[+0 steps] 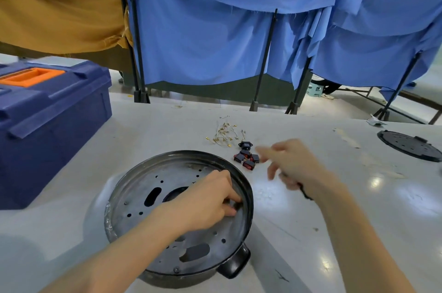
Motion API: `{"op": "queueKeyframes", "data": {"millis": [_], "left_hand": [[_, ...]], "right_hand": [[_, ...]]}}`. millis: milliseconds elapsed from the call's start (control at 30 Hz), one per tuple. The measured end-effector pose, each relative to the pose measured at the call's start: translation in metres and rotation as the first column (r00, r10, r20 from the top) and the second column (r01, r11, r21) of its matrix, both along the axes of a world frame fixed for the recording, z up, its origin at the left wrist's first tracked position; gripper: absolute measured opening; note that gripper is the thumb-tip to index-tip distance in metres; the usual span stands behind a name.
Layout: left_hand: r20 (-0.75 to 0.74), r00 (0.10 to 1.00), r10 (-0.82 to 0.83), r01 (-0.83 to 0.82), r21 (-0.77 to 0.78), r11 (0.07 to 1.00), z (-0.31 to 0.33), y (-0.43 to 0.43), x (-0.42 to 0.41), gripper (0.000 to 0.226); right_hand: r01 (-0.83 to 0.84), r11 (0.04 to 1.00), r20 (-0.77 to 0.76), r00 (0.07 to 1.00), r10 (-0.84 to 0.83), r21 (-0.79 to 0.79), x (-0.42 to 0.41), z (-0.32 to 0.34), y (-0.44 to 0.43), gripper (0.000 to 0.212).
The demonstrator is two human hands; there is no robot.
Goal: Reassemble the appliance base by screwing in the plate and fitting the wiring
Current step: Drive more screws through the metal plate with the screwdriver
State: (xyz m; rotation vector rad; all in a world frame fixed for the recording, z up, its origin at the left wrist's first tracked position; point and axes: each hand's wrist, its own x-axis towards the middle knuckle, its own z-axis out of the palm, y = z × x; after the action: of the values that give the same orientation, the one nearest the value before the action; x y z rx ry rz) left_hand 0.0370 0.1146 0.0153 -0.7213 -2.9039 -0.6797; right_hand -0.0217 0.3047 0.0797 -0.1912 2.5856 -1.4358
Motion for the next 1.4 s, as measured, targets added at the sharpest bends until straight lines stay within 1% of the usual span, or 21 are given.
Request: {"op": "queueKeyframes", "data": {"millis": [67, 133, 167, 233, 267, 400, 500, 533, 567, 633, 667, 700, 733, 800, 867, 933, 1033, 1100, 1167, 1267, 1400], "left_hand": [[-0.018, 1.000, 0.016, -0.015, 0.023, 1.000, -0.002, 0.000, -0.001, 0.011], [-0.005, 0.998, 0.067, -0.067, -0.001, 0.998, -0.003, -0.002, -0.001, 0.021], [0.001, 0.996, 0.088, -0.087, -0.026, 0.996, -0.003, -0.004, -0.001, 0.026], [0.007, 0.994, 0.105, -0.104, -0.038, 0.994, -0.002, -0.008, 0.001, 0.030], [0.014, 0.994, 0.109, -0.108, -0.027, 0.994, 0.000, -0.009, 0.002, 0.030], [0.036, 0.993, 0.114, -0.114, 0.001, 0.993, 0.004, -0.010, 0.003, 0.039], [0.030, 0.998, 0.063, -0.064, 0.016, 0.998, 0.011, -0.007, 0.004, 0.026], [0.045, 0.998, 0.051, -0.052, 0.028, 0.998, 0.013, -0.006, 0.006, 0.032], [0.086, 0.995, 0.054, -0.057, 0.031, 0.998, 0.015, -0.004, 0.007, 0.047], [0.166, 0.983, 0.084, -0.083, -0.010, 0.996, 0.020, 0.000, 0.013, 0.076], [0.180, 0.979, 0.096, -0.090, -0.040, 0.995, 0.021, 0.002, 0.015, 0.084], [0.184, 0.977, 0.104, -0.092, -0.071, 0.993, 0.022, 0.005, 0.018, 0.088], [0.190, 0.976, 0.107, -0.090, -0.098, 0.991, 0.023, 0.007, 0.020, 0.089], [0.199, 0.973, 0.114, -0.079, -0.176, 0.981, 0.023, 0.011, 0.024, 0.078], [0.165, 0.978, 0.126, -0.079, -0.266, 0.961, 0.022, 0.016, 0.026, 0.064], [0.095, 0.985, 0.141, -0.104, -0.318, 0.942, 0.019, 0.020, 0.027, 0.059], [-0.005, 0.989, 0.146, -0.140, -0.321, 0.937, 0.015, 0.024, 0.029, 0.041], [-0.008, 0.989, 0.150, -0.146, -0.290, 0.946, 0.016, 0.024, 0.028, 0.028], [0.050, 0.986, 0.157, -0.137, -0.277, 0.951, 0.019, 0.021, 0.027, 0.027], [0.121, 0.979, 0.162, -0.119, -0.304, 0.945, 0.024, 0.016, 0.024, 0.031], [0.134, 0.978, 0.159, -0.113, -0.300, 0.947, 0.027, 0.015, 0.024, 0.031]], "right_hand": [[-0.179, 0.974, 0.119, 0.979, 0.163, 0.136, 0.003, -0.020, -0.009, 0.028], [-0.285, 0.945, 0.163, 0.952, 0.260, 0.158, 0.006, -0.032, -0.019, 0.008], [-0.311, 0.940, 0.162, 0.944, 0.288, 0.143, 0.007, -0.035, -0.022, 0.004], [-0.327, 0.938, 0.152, 0.939, 0.309, 0.114, 0.006, -0.036, -0.024, 0.019], [-0.334, 0.937, 0.154, 0.936, 0.316, 0.105, 0.005, -0.034, -0.025, 0.021], [-0.344, 0.937, 0.154, 0.931, 0.332, 0.064, 0.004, -0.030, -0.025, 0.021], [-0.328, 0.944, 0.146, 0.936, 0.319, 0.041, 0.000, -0.030, -0.025, 0.019], [-0.323, 0.946, 0.144, 0.938, 0.315, 0.033, -0.002, -0.031, -0.025, 0.019], [-0.317, 0.948, 0.142, 0.940, 0.311, 0.026, -0.003, -0.031, -0.026, 0.023], [-0.306, 0.952, 0.141, 0.943, 0.300, 0.018, -0.005, -0.034, -0.026, 0.046], [-0.304, 0.952, 0.146, 0.943, 0.299, 0.019, -0.006, -0.035, -0.026, 0.053], [-0.300, 0.954, 0.149, 0.944, 0.294, 0.017, -0.006, -0.036, -0.027, 0.055], [-0.291, 0.957, 0.153, 0.946, 0.287, 0.009, -0.006, -0.037, -0.027, 0.052], [-0.277, 0.961, 0.167, 0.947, 0.275, -0.010, -0.007, -0.037, -0.028, 0.037], [-0.260, 0.965, 0.171, 0.950, 0.261, -0.028, -0.008, -0.038, -0.029, 0.043], [-0.249, 0.968, 0.175, 0.952, 0.251, -0.035, -0.008, -0.039, -0.028, 0.050], [-0.235, 0.971, 0.216, 0.947, 0.239, -0.043, -0.008, -0.038, -0.025, 0.036], [-0.187, 0.981, 0.251, 0.949, 0.192, -0.046, -0.012, -0.039, -0.021, 0.040], [-0.157, 0.988, 0.275, 0.949, 0.155, -0.013, -0.014, -0.042, -0.015, 0.037], [-0.188, 0.981, 0.332, 0.930, 0.161, 0.052, -0.015, -0.048, -0.011, 0.031], [-0.197, 0.979, 0.371, 0.914, 0.161, 0.060, -0.016, -0.058, -0.011, 0.030]]}}
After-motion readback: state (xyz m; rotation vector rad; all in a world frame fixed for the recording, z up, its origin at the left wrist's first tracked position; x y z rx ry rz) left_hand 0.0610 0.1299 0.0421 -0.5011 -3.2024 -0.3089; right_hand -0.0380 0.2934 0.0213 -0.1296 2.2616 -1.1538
